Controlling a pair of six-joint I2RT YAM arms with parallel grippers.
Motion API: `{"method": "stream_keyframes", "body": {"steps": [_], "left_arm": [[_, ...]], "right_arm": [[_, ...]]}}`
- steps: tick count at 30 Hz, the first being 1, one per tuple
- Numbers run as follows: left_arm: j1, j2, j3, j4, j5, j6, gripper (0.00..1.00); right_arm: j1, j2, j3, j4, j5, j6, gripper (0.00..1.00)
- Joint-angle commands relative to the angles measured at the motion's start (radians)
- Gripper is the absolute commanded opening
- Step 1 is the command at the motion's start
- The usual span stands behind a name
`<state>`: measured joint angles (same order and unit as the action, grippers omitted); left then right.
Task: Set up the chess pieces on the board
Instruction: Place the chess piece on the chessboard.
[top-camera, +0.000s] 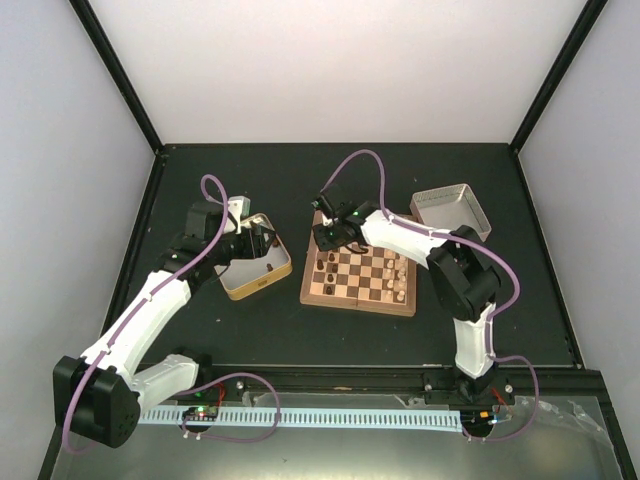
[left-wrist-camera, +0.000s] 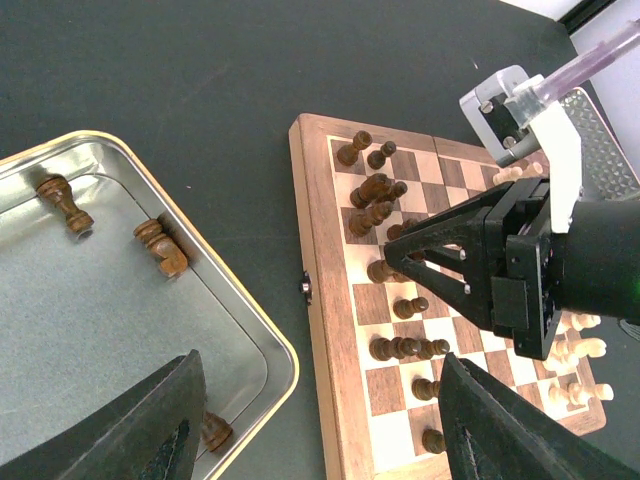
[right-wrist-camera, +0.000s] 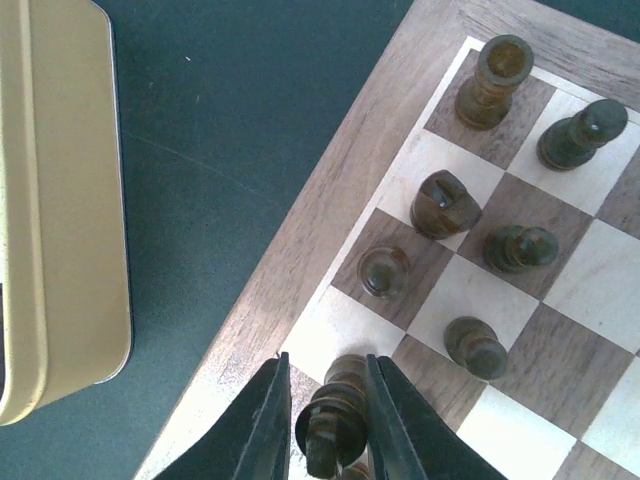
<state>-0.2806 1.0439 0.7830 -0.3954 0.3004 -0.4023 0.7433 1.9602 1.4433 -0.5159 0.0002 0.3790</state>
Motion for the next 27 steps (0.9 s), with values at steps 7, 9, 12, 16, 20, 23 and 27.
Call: {"method": "stream_keyframes", "body": {"steps": [7,9,12,16,20,23,27], "left_arm": [[0.007,0.001,0.042,-0.004,0.012,-0.002,0.66],[0.008,0.001,0.042,-0.005,0.013,-0.001,0.65],[0.007,0.001,0.042,-0.006,0.013,-0.001,0.66],[0.007,0.001,0.042,-0.006,0.012,-0.002,0.65],[0.008,0.001,0.042,-0.007,0.011,-0.002,0.66],[0.008,0.002,0.042,-0.008,0.011,-0.001,0.66],[0.008,0.002,0.043,-0.01,0.01,0.0,0.66]], "right_arm": [[-0.006,0.022,0.027,0.03,-0.024,-0.002,0.21],[-0.006,0.023,0.024,0.034,-0.026,0.0,0.2],[-0.007,0.021,0.021,0.044,-0.029,0.004,0.17],[-0.006,0.017,0.014,0.06,-0.035,0.01,0.17],[-0.006,0.013,0.006,0.081,-0.038,0.016,0.17],[-0.006,0.01,-0.003,0.1,-0.039,0.021,0.17],[-0.006,0.02,-0.003,0.099,-0.038,0.023,0.21]]}}
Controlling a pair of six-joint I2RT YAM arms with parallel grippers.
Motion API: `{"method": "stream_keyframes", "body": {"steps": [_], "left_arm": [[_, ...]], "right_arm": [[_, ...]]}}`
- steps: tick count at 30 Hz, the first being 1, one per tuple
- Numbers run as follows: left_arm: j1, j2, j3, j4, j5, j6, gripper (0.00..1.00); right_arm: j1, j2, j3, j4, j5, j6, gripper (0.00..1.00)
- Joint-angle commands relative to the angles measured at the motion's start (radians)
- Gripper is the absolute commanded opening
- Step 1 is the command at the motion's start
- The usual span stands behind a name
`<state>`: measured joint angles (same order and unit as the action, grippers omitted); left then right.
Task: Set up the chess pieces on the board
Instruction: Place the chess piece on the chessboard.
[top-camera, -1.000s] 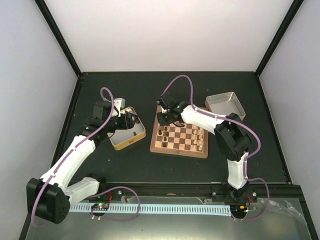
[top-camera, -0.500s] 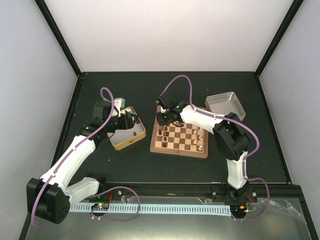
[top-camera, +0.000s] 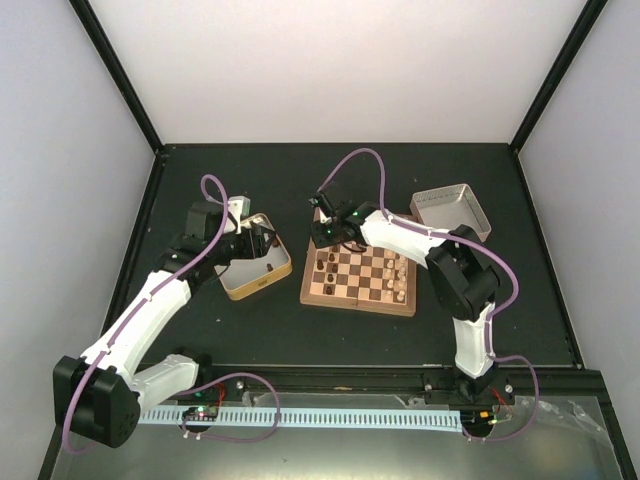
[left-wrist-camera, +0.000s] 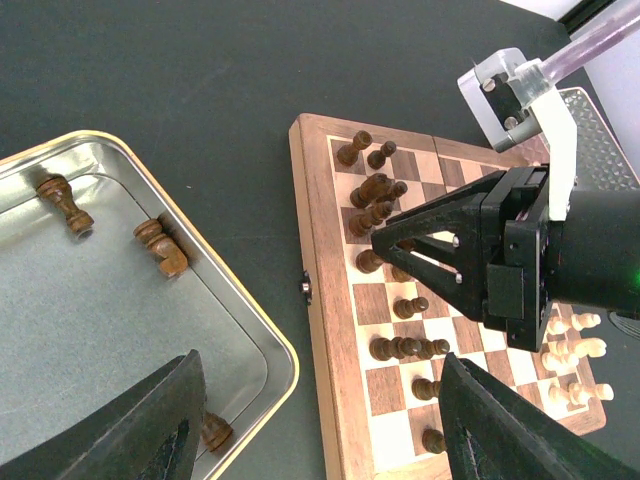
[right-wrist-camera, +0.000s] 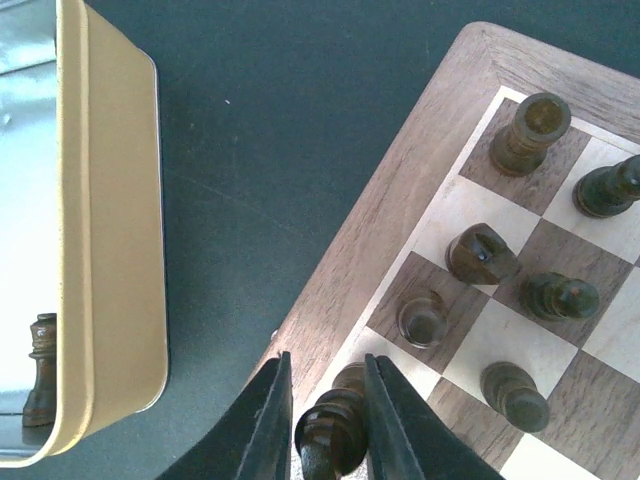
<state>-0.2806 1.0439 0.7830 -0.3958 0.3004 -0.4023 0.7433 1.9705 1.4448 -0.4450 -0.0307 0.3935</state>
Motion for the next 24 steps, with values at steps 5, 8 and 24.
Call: {"method": "stream_keyframes", "body": {"steps": [5,8,24], "left_arm": [[0.008,0.002,0.042,-0.011,0.009,-0.001,0.66],[0.007,0.003,0.041,-0.011,0.009,-0.001,0.66],[0.009,0.211,0.12,-0.101,-0.167,-0.146,0.56]], "right_arm": [[-0.006,0.015,-0.008,0.014,0.011,0.009,0.25],[-0.006,0.011,-0.008,0.004,0.018,0.008,0.25],[-0.006,-0.139,-0.015,-0.047,0.052,0.057,0.46]]}}
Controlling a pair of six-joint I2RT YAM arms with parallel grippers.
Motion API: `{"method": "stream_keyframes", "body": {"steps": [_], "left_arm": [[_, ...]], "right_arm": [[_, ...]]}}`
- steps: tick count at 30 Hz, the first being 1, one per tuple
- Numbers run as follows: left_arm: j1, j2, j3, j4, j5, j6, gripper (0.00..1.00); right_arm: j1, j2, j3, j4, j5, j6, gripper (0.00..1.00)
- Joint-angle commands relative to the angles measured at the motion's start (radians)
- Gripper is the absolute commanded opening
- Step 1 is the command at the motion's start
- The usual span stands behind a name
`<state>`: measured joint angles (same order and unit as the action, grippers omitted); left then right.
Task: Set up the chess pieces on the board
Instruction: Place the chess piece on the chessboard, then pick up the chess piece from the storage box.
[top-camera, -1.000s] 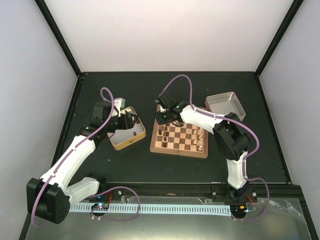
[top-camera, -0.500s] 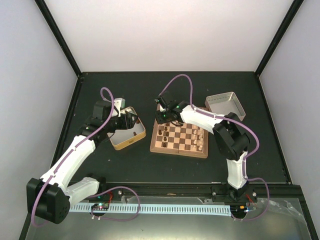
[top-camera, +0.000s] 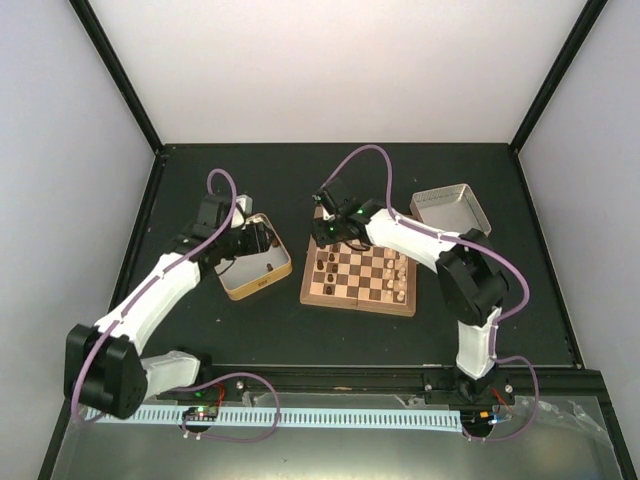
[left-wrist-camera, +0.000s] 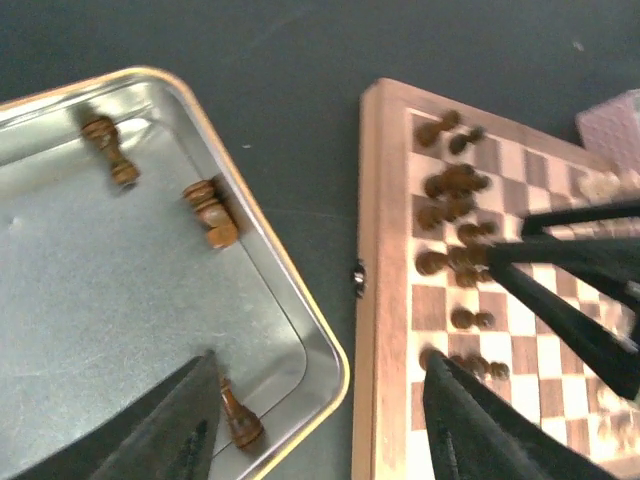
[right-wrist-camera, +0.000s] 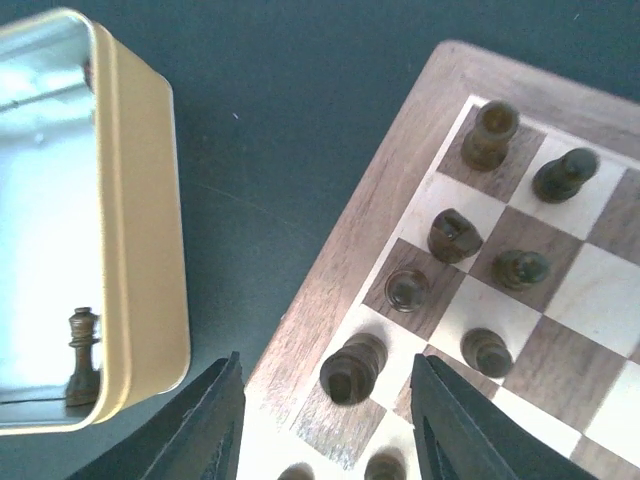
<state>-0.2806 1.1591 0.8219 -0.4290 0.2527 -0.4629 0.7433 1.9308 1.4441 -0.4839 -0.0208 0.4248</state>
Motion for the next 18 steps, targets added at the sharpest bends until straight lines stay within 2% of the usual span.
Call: {"method": "stream_keyframes", "body": {"steps": [1,4,7,18], "left_arm": [[0.01,0.129,0.092,-0.069,-0.138,-0.1,0.52],[0.021,0.228,0.117,-0.05,-0.179,-0.141,0.42],[0.032,0.317,0.144,-0.013,-0.226,-0.158,0.37],[0.06,0.597,0.308,0.037,-0.311,-0.114,0.38]], "right_arm": [[-0.007,-0.114,-0.021,-0.007,0.052,0.034,0.47],[-0.008,-0.164,-0.052,0.003,0.072,0.048,0.47],[-0.008,-0.201,-0.087,0.009,0.076,0.055,0.47],[-0.007,-0.269,-0.186,0.024,0.038,0.066,0.45]]}}
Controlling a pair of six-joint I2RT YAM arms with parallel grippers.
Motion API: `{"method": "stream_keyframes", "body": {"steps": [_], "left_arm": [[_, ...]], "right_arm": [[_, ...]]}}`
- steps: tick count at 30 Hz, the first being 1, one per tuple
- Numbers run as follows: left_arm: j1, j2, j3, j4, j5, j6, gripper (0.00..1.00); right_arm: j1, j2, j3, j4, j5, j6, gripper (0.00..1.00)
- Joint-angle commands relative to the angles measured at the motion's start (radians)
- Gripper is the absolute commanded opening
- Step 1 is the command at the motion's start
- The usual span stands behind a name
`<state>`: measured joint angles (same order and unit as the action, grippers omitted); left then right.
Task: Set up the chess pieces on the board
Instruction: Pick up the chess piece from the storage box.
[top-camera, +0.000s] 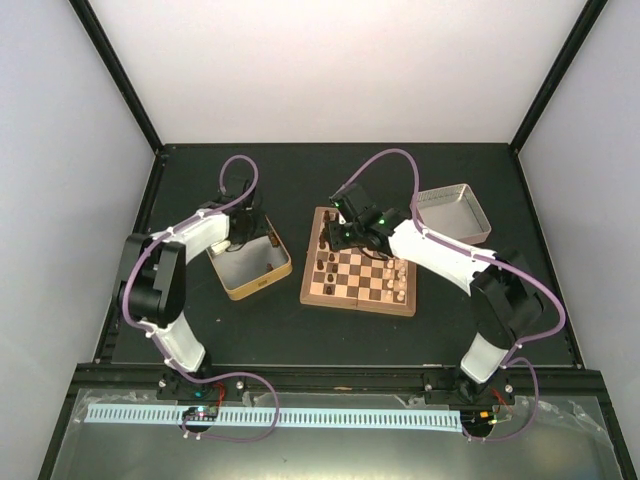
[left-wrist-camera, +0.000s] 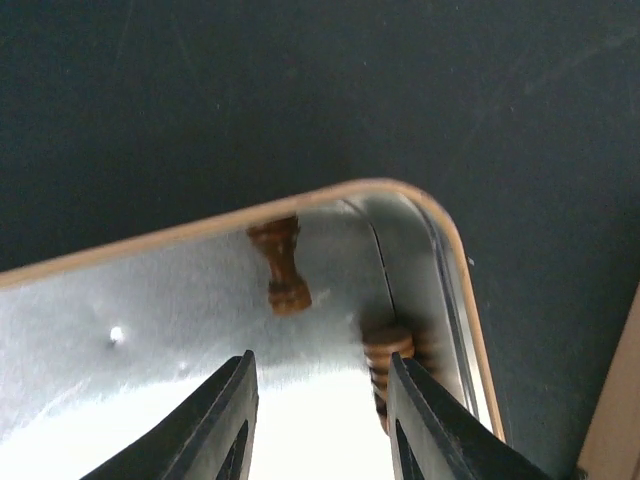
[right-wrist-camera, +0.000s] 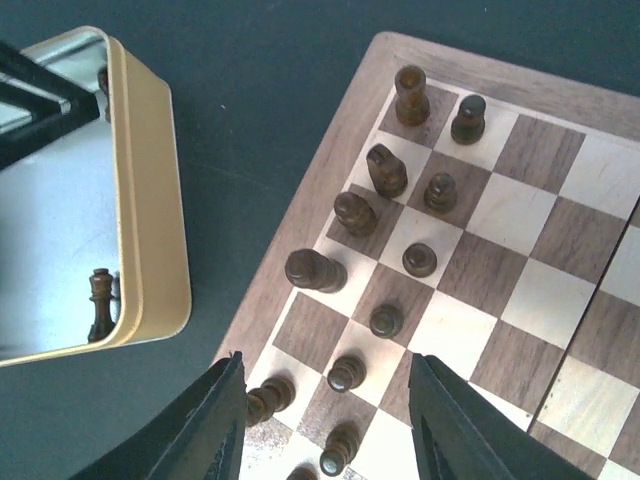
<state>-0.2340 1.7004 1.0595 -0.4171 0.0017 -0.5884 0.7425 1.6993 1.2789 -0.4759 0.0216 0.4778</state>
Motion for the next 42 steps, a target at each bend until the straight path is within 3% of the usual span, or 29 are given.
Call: {"method": "stream_keyframes", "body": {"steps": [1,18,24,28,37,42], "left_arm": [[0.015,0.069,0.081,0.021,-0.068,0.012,0.37],[0.047,0.241,0.189,-0.085,0.003,0.04,0.16],[0.046,0.209,0.17,-0.112,-0.027,0.048,0.05],[0.043,0.132,0.137,-0.128,-0.003,0.073,0.03],[-0.011,-0.185,-0.018,-0.14,0.297,0.147,0.02],[-0.084,-0.342,-0.108,0.02,0.553,0.177,0.02]], "right_arm": [[-0.007,-0.039,-0.024,0.016,-0.005,0.012,0.45],[-0.006,-0.051,-0.013,0.006,-0.013,0.016,0.41],[-0.008,-0.056,-0.01,0.004,-0.019,0.02,0.41],[-0.006,-0.062,-0.005,0.0,-0.05,0.016,0.41],[-0.019,-0.111,-0.021,0.028,-0.26,0.015,0.45],[-0.076,-0.152,-0.036,0.054,-0.439,0.079,0.46]]}}
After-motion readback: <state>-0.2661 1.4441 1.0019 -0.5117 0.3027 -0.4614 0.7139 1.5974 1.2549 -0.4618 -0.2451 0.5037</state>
